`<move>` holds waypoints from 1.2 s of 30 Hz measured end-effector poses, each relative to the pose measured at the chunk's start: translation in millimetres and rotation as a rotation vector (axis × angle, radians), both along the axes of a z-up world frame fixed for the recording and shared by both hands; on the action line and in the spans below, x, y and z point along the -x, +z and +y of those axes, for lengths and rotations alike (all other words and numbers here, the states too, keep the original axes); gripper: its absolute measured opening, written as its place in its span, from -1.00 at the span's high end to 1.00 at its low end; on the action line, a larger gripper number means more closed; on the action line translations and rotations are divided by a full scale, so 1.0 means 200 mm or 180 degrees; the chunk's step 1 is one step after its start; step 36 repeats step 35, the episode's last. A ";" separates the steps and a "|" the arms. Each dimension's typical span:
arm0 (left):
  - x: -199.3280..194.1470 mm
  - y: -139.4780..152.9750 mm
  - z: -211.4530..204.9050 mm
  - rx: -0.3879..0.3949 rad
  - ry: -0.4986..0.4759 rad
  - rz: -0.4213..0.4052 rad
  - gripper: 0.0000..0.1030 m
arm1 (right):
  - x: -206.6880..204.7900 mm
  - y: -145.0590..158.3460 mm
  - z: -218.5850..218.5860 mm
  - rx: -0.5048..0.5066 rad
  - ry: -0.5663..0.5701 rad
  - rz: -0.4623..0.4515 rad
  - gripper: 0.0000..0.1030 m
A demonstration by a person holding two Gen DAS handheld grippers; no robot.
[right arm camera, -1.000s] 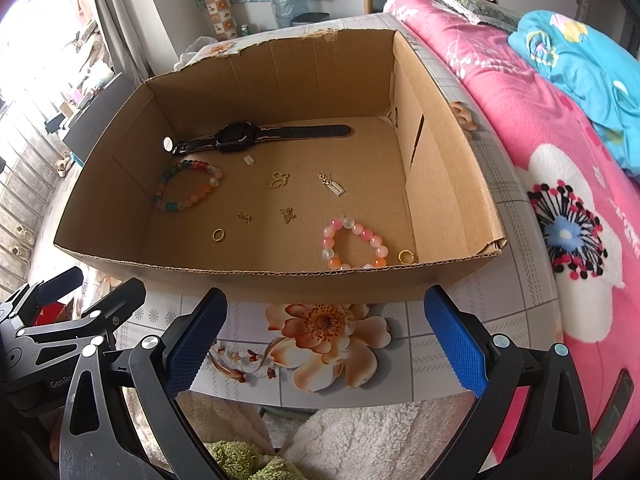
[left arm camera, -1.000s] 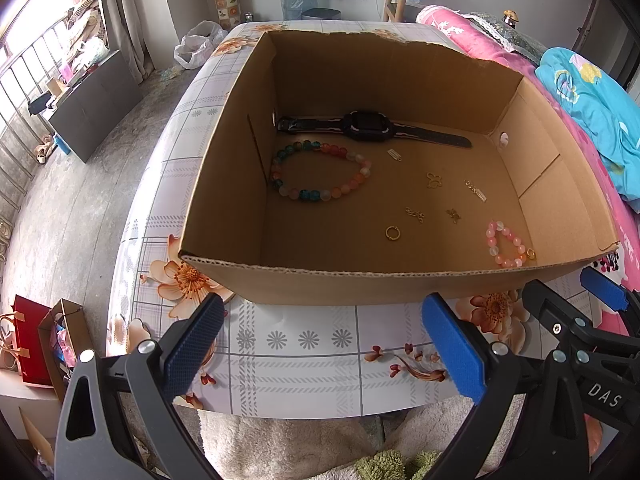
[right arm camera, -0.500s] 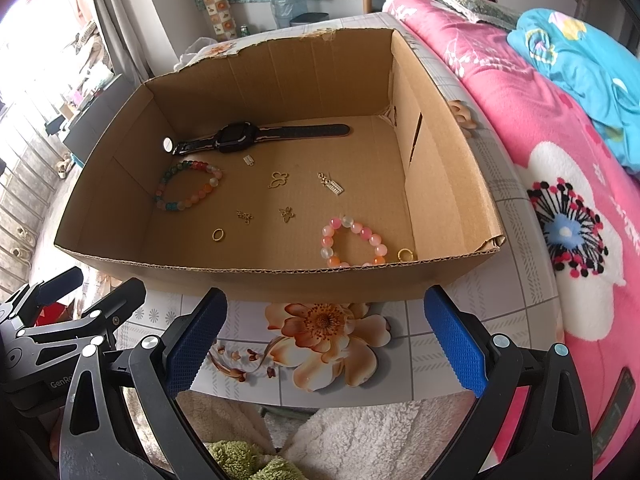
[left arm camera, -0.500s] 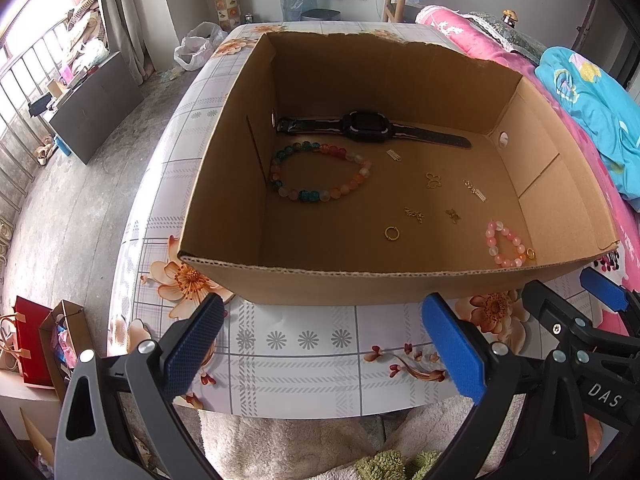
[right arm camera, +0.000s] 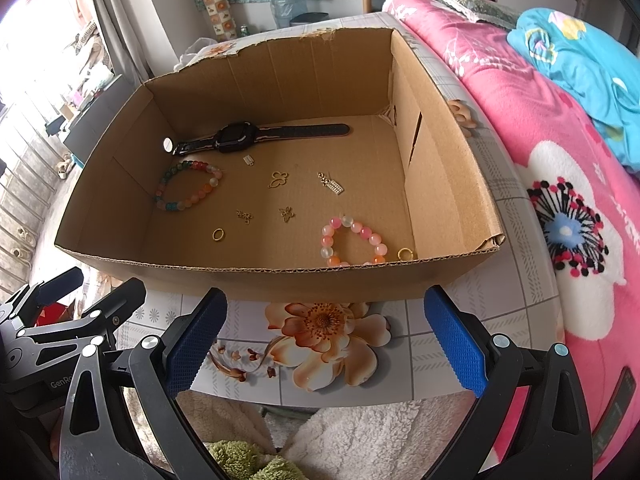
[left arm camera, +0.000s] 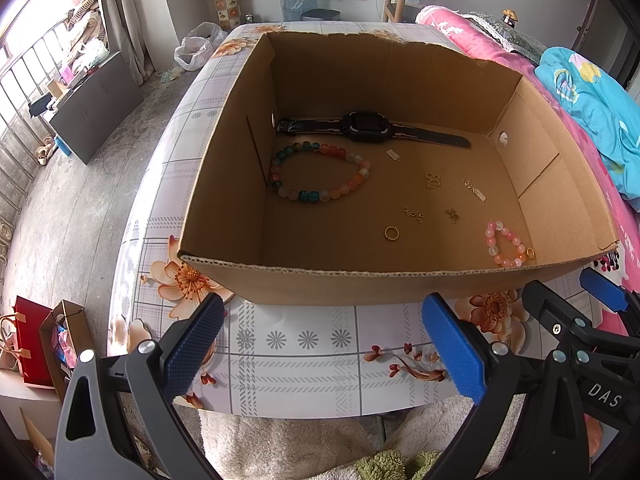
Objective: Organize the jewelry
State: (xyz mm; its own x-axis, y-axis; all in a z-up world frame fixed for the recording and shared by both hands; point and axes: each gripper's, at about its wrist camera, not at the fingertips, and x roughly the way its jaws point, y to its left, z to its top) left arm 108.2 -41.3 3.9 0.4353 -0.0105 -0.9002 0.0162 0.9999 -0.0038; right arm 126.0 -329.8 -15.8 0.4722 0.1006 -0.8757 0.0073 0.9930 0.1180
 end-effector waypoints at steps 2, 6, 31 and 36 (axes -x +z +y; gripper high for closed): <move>0.00 0.00 0.00 -0.0003 0.0002 -0.0003 -0.89 | 0.00 0.00 0.00 -0.0002 0.0008 -0.0001 -0.84; 0.00 0.00 0.00 -0.0005 0.0002 -0.0008 -0.89 | 0.00 0.00 0.00 -0.0011 0.0005 -0.0007 -0.84; 0.01 0.00 0.00 -0.0015 0.0003 -0.0009 -0.89 | 0.00 0.00 0.00 -0.0039 -0.0003 0.0003 -0.84; 0.01 0.00 0.00 -0.0008 0.0003 -0.0006 -0.89 | 0.00 0.00 0.00 -0.0040 -0.0004 0.0004 -0.84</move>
